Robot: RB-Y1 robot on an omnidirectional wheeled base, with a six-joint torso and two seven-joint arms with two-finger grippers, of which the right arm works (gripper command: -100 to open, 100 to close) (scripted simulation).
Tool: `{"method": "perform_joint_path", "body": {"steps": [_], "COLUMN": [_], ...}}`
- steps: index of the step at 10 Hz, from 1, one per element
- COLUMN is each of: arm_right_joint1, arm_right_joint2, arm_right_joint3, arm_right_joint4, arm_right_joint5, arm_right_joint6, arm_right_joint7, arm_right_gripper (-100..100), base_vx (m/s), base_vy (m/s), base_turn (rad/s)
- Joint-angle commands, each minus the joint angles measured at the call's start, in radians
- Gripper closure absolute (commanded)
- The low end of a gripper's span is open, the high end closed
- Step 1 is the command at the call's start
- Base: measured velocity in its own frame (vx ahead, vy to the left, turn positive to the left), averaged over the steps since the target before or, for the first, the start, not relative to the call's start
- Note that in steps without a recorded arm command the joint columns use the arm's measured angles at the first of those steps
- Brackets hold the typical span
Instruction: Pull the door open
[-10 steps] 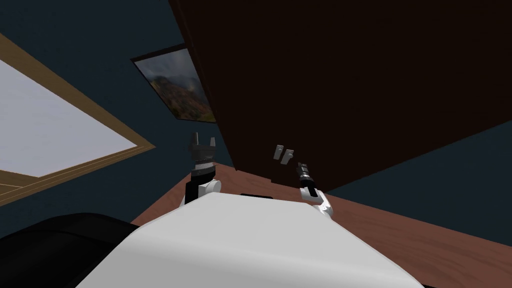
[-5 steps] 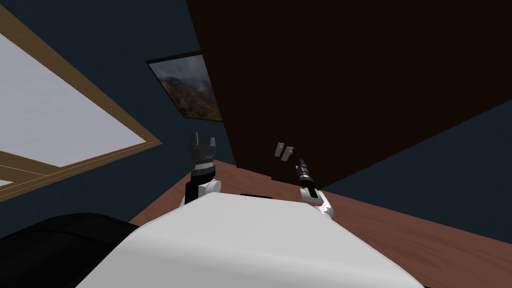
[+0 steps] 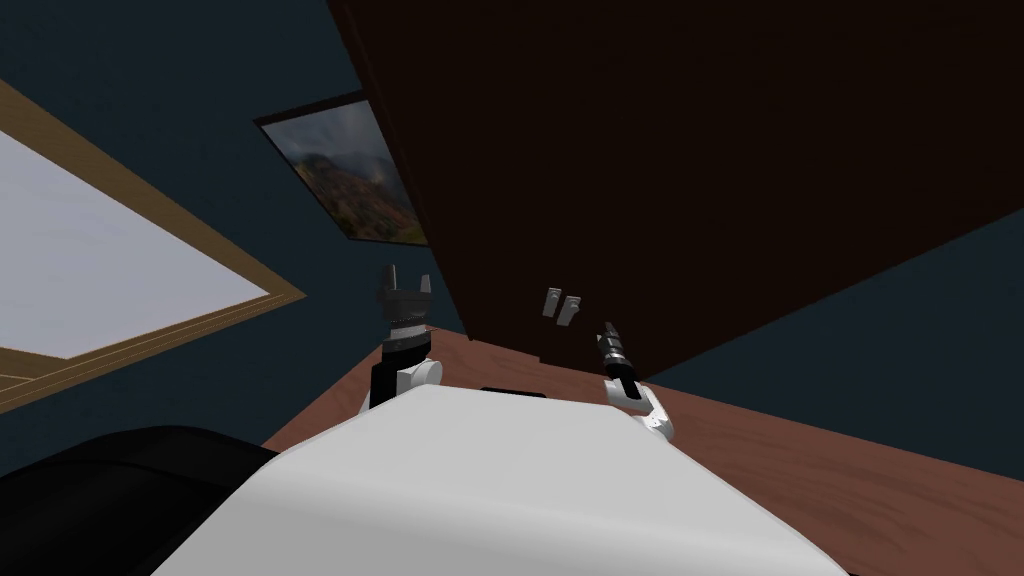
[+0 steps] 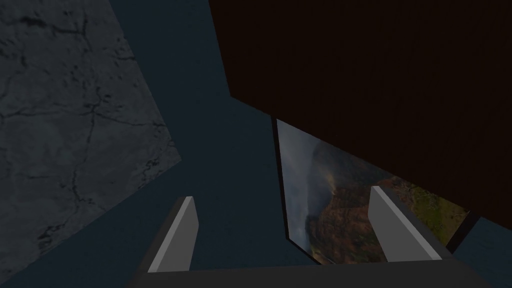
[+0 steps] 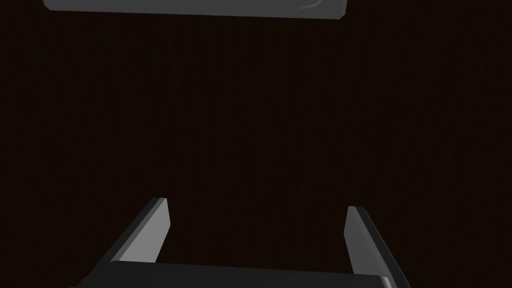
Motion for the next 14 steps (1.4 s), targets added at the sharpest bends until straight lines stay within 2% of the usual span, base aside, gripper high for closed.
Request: {"method": "perform_joint_path", "body": {"steps": [1, 4, 5, 6, 11, 12, 14], "arm_right_joint1": [-0.014, -0.047, -0.034, -0.034, -0.034, -0.017, -0.005], "arm_right_joint2": [0.007, 0.024, 0.021, 0.021, 0.021, 0.012, 0.003], "arm_right_joint3": [0.007, 0.036, 0.029, 0.029, 0.029, 0.022, 0.02], "arm_right_joint4": [0.005, -0.005, -0.009, -0.009, -0.009, -0.003, -0.002], "arm_right_joint5": [0.001, 0.005, 0.004, 0.004, 0.004, 0.004, 0.003], "arm_right_joint6": [-0.007, -0.014, -0.011, -0.011, -0.011, -0.009, -0.01], "arm_right_joint7": [0.003, 0.005, 0.004, 0.004, 0.004, 0.0, -0.006], "arm_right_gripper": [-100, -100, -100, 100, 100, 100, 100], "base_vx": [0.222, 0.222, 0.103, -0.011, -0.02, -0.122, -0.177], "base_vy": [0.025, 0.074, 0.044, -0.006, -0.006, -0.037, -0.05], "base_turn": [0.086, 0.137, 0.03, -0.029, 0.006, -0.019, -0.035]}}
